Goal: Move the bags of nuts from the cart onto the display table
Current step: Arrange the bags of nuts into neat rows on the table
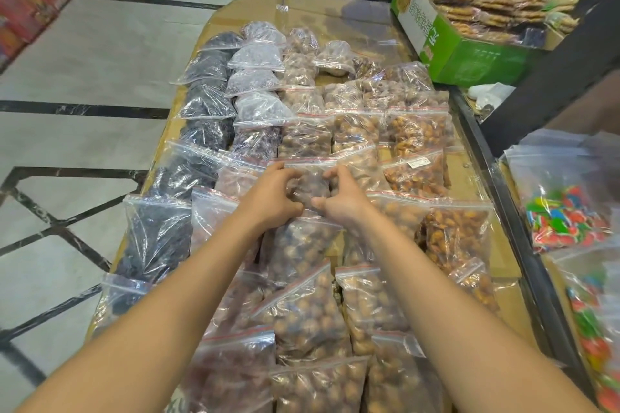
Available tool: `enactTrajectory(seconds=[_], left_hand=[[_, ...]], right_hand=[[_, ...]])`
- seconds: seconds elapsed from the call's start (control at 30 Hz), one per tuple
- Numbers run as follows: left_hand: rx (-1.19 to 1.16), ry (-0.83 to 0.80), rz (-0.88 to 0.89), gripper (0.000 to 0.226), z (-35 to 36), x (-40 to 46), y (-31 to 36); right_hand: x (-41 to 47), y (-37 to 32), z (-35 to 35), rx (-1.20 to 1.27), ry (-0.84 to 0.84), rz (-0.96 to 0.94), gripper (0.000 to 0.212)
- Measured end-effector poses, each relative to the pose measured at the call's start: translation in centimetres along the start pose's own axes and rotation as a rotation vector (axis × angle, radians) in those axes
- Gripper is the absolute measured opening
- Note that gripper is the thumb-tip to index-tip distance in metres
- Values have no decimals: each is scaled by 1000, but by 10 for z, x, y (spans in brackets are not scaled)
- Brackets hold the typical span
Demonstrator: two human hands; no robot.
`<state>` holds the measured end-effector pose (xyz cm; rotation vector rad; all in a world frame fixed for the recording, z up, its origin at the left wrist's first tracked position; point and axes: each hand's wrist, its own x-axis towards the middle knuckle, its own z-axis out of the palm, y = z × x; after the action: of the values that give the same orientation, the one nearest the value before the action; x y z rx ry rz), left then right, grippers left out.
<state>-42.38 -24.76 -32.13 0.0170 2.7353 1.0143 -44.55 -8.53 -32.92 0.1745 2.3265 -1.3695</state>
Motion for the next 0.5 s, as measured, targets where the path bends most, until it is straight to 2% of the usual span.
enactTrajectory(seconds=[0.1,0.17,0.33,0.5], left_hand=[[-9,110,64,47,7,-1,-7],[-11,118,70,46,7,-1,-7],[147,-90,93,47,-1,4,1],[207,-164,51,63,-2,1,-2]], right_hand=[[-6,8,6,12,108,-107,45],[-4,5,8,1,142,-100,44],[-6,-4,1,-248,98,-6,41],[-11,-6,-3,-243,35,-51,63]])
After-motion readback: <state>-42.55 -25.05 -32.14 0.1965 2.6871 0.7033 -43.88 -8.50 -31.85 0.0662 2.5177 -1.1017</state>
